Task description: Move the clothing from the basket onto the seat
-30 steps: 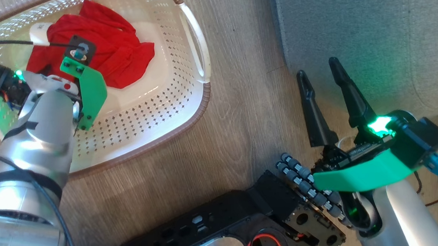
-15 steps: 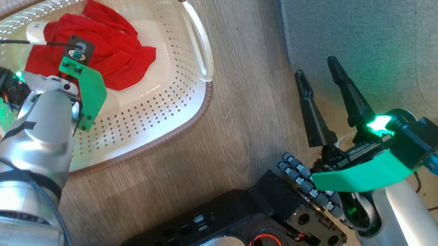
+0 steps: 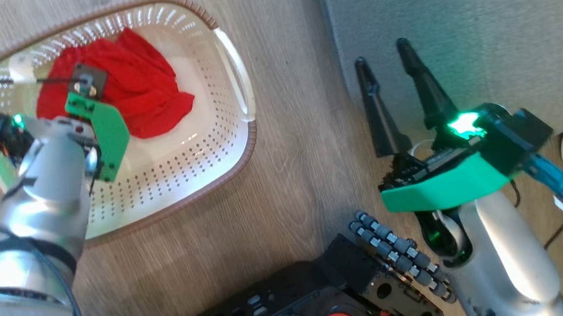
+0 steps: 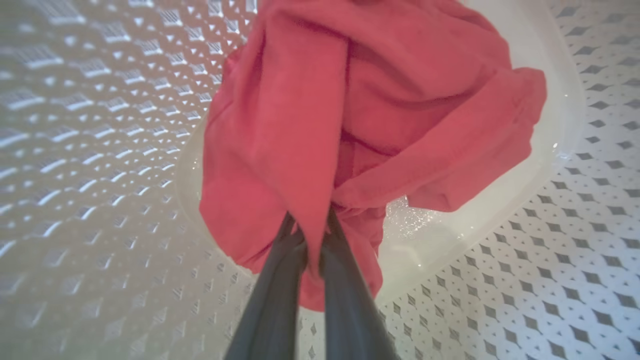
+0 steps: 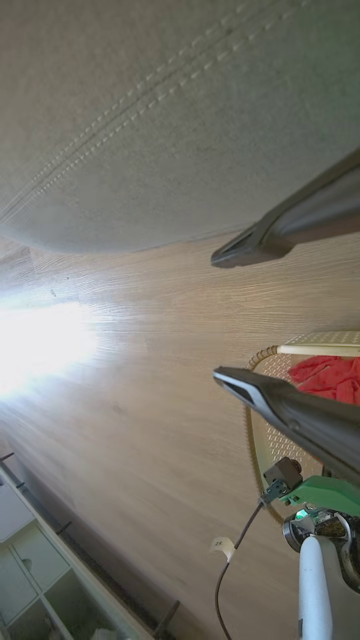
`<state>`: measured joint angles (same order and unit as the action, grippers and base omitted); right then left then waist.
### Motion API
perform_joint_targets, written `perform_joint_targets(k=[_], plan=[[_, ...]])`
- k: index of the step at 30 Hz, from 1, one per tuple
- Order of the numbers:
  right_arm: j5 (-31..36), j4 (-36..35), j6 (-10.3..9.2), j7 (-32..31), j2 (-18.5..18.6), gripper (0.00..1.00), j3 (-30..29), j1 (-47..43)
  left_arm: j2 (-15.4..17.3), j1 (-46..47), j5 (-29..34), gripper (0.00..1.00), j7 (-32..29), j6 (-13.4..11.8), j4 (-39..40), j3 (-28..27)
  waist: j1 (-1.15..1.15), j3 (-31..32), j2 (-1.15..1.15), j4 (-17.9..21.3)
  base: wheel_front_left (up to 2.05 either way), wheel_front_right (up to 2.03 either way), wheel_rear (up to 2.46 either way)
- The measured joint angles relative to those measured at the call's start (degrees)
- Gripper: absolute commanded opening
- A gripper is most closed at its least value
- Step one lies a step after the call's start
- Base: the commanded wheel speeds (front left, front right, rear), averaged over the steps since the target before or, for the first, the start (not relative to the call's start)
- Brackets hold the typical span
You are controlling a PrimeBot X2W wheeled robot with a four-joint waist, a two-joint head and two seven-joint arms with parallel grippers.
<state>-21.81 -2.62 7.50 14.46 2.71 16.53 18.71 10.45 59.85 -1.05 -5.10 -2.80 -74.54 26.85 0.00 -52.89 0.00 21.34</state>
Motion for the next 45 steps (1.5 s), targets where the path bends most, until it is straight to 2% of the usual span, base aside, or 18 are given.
perform_joint_targets(k=[6,15,22,29,36,37,45], plan=[[-0.27,4.01,0.0,0.0,0.01,1.0,0.12,1.83,-2.12,-4.3,-2.57,0.0,5.01,0.01,-0.11,-1.07,0.0,5.19,0.0,-0.2,0.0,0.0,0.0],[2.14,9.35,0.0,0.0,0.02,1.0,-1.83,1.49,-5.67,-9.49,-6.48,0.0,16.17,0.52,-0.11,-2.75,0.0,17.1,0.0,-3.94,0.0,0.0,0.0],[3.72,12.32,0.0,0.0,0.04,1.0,-3.87,-1.98,-7.31,-14.22,-9.03,0.0,19.05,1.94,2.86,-3.34,-0.01,26.06,0.0,-7.18,0.0,0.0,0.0],[4.26,14.19,0.0,0.0,0.25,1.0,-5.01,-5.0,-8.06,-22.02,-10.71,0.0,19.3,2.64,18.17,-5.16,-0.01,34.45,0.0,-10.31,0.0,0.0,0.0],[3.48,15.36,0.0,0.0,1.51,1.0,-4.95,-8.12,-8.11,-30.01,-10.98,0.0,19.3,3.2,33.43,-9.77,-0.01,41.78,0.0,-12.78,0.0,0.0,0.0],[3.48,15.36,0.0,0.0,1.51,1.0,-4.95,-8.12,-8.11,-30.01,-10.98,0.0,19.3,3.2,33.43,-9.77,-0.01,41.78,0.0,-12.78,0.0,0.0,0.0],[2.48,15.96,0.0,0.0,3.01,1.0,-4.39,-10.37,-8.12,-36.84,-10.98,0.0,19.31,4.99,48.41,-17.48,-0.01,47.72,0.0,-14.39,0.0,0.0,0.0]])
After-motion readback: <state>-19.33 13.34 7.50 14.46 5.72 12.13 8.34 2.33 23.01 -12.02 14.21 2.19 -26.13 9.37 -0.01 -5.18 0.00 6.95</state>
